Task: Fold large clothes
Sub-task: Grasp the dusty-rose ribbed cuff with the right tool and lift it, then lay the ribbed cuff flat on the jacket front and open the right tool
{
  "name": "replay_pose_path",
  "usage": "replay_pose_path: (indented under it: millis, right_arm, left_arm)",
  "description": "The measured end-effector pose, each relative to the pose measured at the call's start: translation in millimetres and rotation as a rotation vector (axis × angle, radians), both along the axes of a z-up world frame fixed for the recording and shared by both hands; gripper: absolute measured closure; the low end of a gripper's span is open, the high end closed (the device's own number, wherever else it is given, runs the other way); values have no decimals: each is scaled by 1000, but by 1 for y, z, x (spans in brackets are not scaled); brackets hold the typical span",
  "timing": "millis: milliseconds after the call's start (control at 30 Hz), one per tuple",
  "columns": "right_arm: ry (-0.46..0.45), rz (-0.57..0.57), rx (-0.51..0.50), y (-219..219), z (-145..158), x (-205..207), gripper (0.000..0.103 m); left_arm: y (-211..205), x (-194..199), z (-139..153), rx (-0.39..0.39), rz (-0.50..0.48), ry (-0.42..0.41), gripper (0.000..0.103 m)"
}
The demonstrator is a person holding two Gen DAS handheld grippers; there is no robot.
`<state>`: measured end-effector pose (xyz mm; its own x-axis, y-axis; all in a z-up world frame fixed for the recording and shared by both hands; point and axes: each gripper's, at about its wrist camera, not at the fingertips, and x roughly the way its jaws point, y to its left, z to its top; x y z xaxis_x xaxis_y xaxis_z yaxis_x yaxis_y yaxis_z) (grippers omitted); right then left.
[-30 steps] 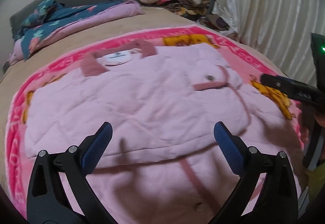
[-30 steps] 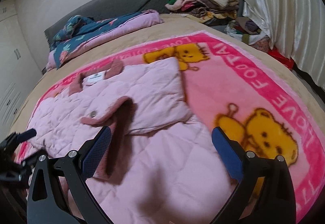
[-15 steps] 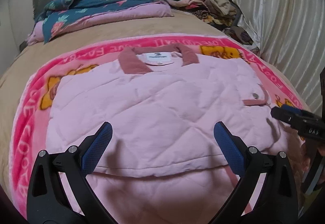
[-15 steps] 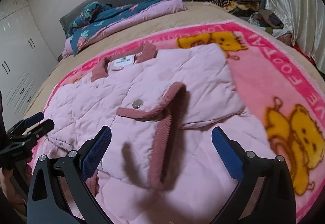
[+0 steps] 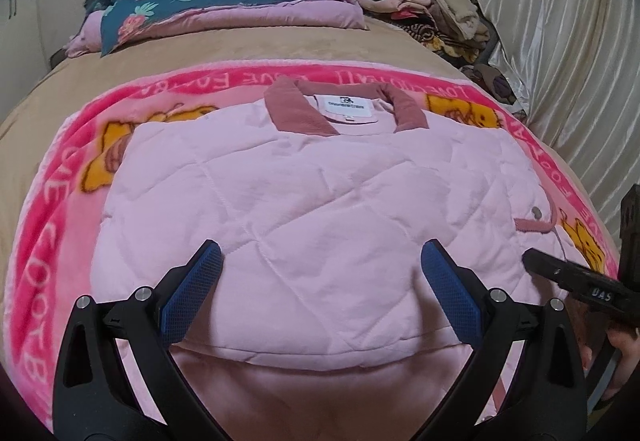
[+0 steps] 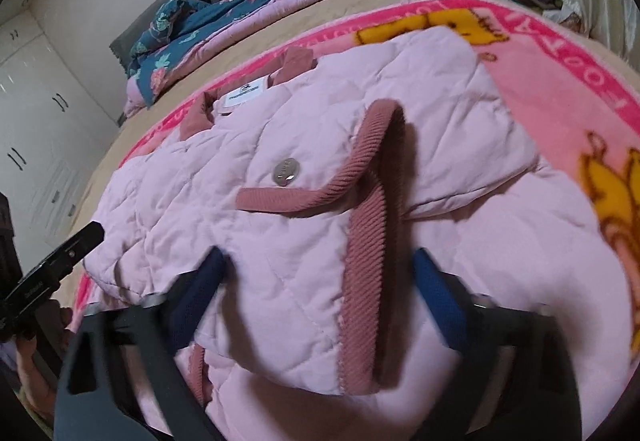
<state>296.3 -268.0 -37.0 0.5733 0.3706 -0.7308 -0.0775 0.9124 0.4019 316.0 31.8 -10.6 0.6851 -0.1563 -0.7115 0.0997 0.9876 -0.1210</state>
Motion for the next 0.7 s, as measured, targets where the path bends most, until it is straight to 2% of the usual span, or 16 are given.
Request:
replay_pose_path:
  millis: [33, 100, 167, 333, 433, 567, 700]
  right_arm:
    - [-7, 2, -6, 1, 1, 0, 37]
    - [-58, 32, -14, 6, 9, -4, 72]
    - [-113, 52, -42, 10, 21, -7, 80]
    - [-301, 106, -167, 24, 69, -12, 85]
    - [-355, 113, -202, 28, 90, -5, 85]
    - [-383, 98, -231, 30, 98, 11, 86]
    - [-356, 70, -255, 26, 87, 29, 86]
  left_arm:
    - [2, 1, 0, -2, 5, 0, 10]
    - [5, 2, 0, -5, 16, 1, 10]
    - [7, 3, 1, -11, 23, -1, 10]
    - [13, 3, 3, -16, 40, -10, 10]
    - [16, 2, 5, -18, 51, -13, 10]
    - [21, 3, 5, -18, 66, -15, 10]
    - [23, 3, 6, -4, 76, -18, 10]
